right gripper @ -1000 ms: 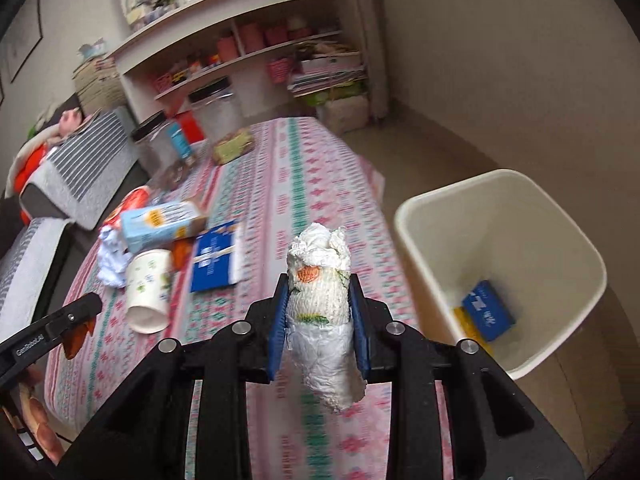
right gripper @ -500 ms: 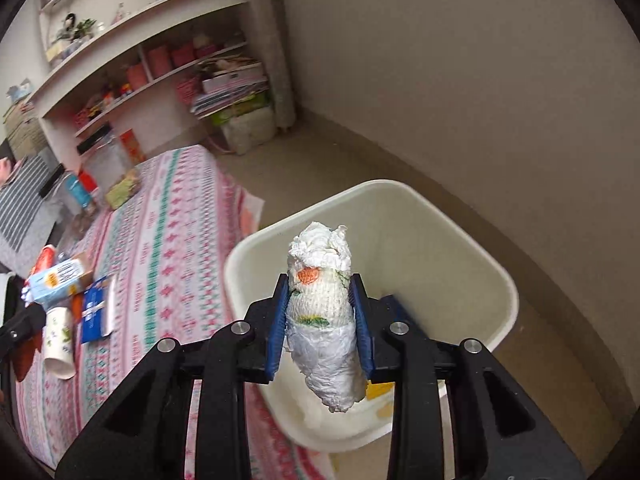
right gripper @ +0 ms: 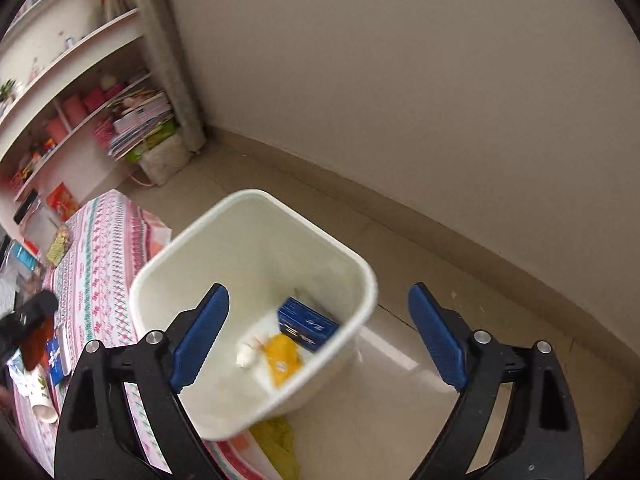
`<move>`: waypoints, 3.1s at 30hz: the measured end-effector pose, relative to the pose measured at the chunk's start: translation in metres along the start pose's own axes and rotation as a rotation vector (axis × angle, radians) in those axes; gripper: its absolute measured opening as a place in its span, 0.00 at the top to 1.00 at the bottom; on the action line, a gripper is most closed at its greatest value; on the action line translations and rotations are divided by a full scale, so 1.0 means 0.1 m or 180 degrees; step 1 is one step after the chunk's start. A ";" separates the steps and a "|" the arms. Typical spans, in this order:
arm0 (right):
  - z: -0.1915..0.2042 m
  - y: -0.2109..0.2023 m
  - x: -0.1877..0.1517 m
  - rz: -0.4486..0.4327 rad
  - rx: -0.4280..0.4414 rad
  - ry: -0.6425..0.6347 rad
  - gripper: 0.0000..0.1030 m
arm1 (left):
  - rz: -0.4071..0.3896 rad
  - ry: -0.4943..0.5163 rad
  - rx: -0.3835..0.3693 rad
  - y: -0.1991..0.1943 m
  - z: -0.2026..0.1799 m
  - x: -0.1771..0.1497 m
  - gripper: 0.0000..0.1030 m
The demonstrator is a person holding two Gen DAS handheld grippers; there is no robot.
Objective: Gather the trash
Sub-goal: 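Lower the orange peel into the white bin and open the left tool, then grasp the white paper cup with the left tool while the right tool grasps the blue biscuit box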
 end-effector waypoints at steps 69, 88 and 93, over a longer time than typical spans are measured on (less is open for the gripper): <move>2.48 -0.08 -0.96 0.0351 0.0518 -0.1340 0.07 | 0.0288 -0.1620 0.1051 -0.67 3.06 -1.05 0.36; 3.92 0.43 -1.26 0.0576 0.0783 -0.2036 0.07 | -0.0184 -0.1780 0.1519 -1.80 3.95 -1.69 0.36; 4.00 0.54 -1.32 0.0680 0.0805 -0.2108 0.14 | -0.0259 -0.1771 0.1553 -1.87 3.98 -1.68 0.36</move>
Point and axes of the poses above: each gripper's, at about its wrist camera, not at the fingertips, and y roughly the way its jaws point, z to its left, x to its top, the point moved 2 cm from there along y, roughly the way its jaws point, and after that the axes turned 1 degree about -x, right-handed, at the moved point
